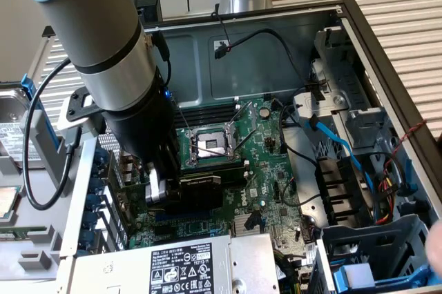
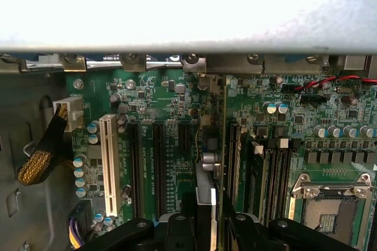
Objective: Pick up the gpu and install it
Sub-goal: 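Insert the gpu into the slot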
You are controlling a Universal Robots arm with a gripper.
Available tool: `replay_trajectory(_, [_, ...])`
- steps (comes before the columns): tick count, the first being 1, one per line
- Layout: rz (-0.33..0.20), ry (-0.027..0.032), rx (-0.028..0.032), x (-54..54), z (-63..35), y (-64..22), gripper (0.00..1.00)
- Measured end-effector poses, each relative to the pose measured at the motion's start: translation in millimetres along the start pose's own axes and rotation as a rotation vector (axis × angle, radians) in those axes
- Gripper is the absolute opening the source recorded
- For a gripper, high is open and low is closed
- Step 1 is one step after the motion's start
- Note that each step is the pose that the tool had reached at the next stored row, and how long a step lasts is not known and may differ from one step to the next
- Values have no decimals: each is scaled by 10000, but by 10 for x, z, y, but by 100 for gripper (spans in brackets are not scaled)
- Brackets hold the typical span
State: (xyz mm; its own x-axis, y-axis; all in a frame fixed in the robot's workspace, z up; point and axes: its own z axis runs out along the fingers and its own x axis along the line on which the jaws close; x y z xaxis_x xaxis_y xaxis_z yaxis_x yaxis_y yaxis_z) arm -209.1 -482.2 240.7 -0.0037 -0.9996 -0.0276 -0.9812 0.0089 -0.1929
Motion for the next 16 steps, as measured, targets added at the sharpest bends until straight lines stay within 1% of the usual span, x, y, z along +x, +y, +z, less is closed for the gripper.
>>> replay_trajectory(5, [1, 2, 4, 2, 0, 0, 27])
replay_trajectory(10, [3, -15, 1, 21, 1, 0, 27])
replay_trajectory(16, [3, -15, 0, 26, -1, 0, 27])
